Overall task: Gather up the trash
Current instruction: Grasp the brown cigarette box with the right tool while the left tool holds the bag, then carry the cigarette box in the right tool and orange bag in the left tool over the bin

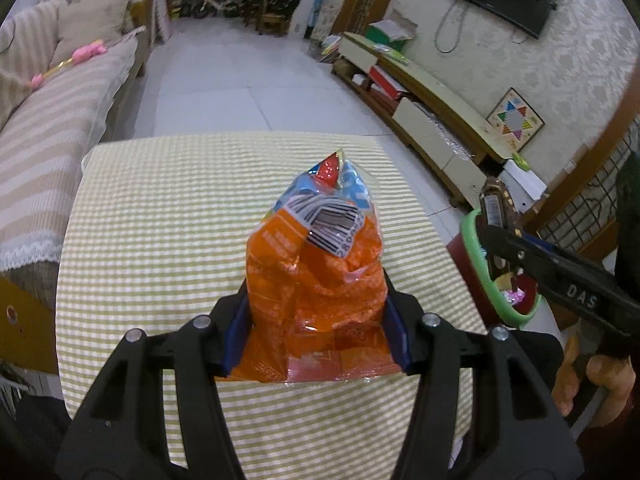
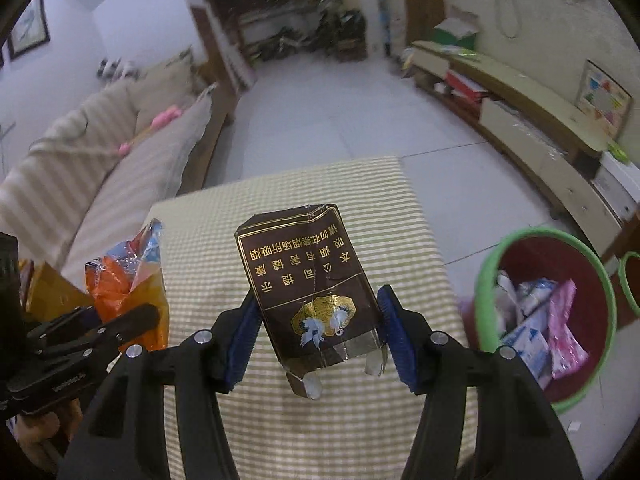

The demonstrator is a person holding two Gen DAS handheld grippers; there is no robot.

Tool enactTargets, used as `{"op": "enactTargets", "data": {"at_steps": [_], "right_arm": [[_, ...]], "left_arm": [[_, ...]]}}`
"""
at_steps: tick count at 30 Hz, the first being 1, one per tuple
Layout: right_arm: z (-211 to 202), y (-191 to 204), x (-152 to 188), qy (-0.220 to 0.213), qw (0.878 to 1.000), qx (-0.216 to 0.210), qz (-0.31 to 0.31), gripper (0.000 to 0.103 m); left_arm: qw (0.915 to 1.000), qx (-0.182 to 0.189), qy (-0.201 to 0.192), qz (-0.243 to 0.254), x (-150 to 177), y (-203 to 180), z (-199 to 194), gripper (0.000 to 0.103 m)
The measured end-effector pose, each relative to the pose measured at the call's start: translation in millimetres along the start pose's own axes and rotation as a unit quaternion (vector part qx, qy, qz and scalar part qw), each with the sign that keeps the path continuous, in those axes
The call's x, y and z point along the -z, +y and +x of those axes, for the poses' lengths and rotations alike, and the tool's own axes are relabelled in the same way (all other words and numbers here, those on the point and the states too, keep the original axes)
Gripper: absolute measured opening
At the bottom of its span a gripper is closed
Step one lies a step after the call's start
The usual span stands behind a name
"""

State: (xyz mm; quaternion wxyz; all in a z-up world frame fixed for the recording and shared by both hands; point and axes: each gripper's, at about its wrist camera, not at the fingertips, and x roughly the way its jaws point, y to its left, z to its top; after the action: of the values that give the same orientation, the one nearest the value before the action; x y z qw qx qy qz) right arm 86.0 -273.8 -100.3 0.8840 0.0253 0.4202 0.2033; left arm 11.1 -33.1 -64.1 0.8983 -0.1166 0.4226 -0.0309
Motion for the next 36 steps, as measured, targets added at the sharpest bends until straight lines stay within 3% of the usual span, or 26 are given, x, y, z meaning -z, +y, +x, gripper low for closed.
{"op": "enactTargets", "data": {"at_steps": [13,16,18,23,28,29,30,32,34,36], "right_arm": [[-48.7,-58.3,31.7,-0.026,0.997,0.035,0.066,0.056],[-41.9,-68.6,36.9,0.000,0.996,0.019,0.084,0.058],[-28.6,-67.1,39.0,0.017,0.996,0.004,0.087,0.069],[28.0,-38.1,46.9,0.100,0.994,-0.001,0.045,0.081],[78.8,-19.7,61.9,0.167,0.986,0.022,0.006,0.081],[85.5,-18.7,65.2,0.179,0.984,0.023,0.005,0.073],[90.1,-18.6,68.7,0.187,0.982,0.021,0.008,0.052],[89.0,-22.2,71.6,0.186,0.982,0.009,0.026,0.046],[77.0,-29.1,70.4,0.166,0.985,0.003,0.044,0.028],[57.6,-37.1,65.7,0.139,0.988,-0.005,0.062,0.019]], "left_arm": [[0.9967,0.039,-0.016,0.070,-23.6,-68.1,6.0,0.054],[0.9960,0.047,-0.017,0.073,-25.1,-76.0,9.5,0.054],[0.9964,0.045,-0.014,0.071,-22.7,-75.0,12.4,0.054],[0.9978,0.032,-0.004,0.058,-16.7,-66.9,12.8,0.054],[0.9978,0.019,-0.010,0.062,-18.3,-66.1,5.9,0.054],[0.9979,0.018,-0.012,0.061,-19.1,-65.4,4.7,0.054],[0.9979,0.017,-0.013,0.061,-19.8,-65.6,3.7,0.054],[0.9979,0.013,-0.017,0.060,-20.8,-64.9,2.1,0.054],[0.9980,0.010,-0.019,0.059,-22.3,-63.4,1.2,0.054],[0.9981,0.009,-0.020,0.058,-23.6,-63.0,1.8,0.054]]}}
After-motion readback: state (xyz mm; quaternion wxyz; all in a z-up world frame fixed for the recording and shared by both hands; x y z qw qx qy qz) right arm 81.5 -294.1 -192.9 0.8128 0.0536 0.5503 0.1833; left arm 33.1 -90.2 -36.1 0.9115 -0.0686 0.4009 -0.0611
